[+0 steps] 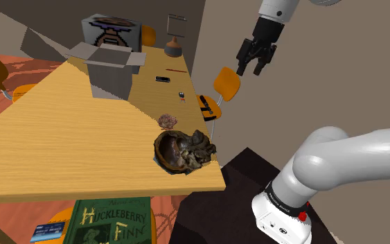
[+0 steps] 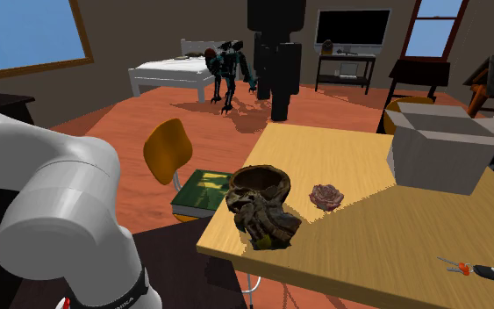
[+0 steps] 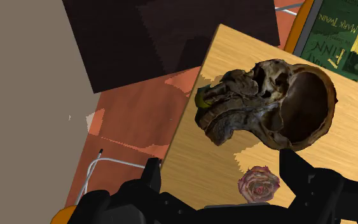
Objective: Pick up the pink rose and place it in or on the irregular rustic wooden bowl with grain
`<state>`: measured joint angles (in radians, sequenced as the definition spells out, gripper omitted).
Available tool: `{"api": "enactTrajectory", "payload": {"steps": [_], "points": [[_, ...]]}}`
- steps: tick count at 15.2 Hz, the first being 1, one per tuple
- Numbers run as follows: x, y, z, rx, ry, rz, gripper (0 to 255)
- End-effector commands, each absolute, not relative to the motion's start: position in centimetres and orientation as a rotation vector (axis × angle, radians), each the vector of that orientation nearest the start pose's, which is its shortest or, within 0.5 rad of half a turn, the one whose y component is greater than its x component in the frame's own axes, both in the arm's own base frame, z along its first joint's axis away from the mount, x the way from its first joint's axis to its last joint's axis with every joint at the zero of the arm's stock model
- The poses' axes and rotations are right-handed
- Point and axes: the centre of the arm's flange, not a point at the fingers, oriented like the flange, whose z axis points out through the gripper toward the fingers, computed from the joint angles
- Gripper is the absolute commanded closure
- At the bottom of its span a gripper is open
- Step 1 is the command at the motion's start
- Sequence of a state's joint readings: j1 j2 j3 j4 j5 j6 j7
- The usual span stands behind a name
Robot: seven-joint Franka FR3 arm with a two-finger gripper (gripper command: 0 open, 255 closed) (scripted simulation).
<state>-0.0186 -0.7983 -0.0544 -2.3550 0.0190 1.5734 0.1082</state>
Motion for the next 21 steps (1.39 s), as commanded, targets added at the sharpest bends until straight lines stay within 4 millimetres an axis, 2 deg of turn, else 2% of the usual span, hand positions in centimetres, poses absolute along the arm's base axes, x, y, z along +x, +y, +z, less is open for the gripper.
{"api": "enactTrajectory", "payload": {"steps": [1, 11, 21], "points": [[30.3, -2.5, 59.5, -3.073, 0.254, -0.022, 0], [38.8, -0.7, 49.3, -3.098, -0.136, -0.006, 0], [46.6, 3.1, 39.1, -3.075, -0.528, 0.01, 0]]}}
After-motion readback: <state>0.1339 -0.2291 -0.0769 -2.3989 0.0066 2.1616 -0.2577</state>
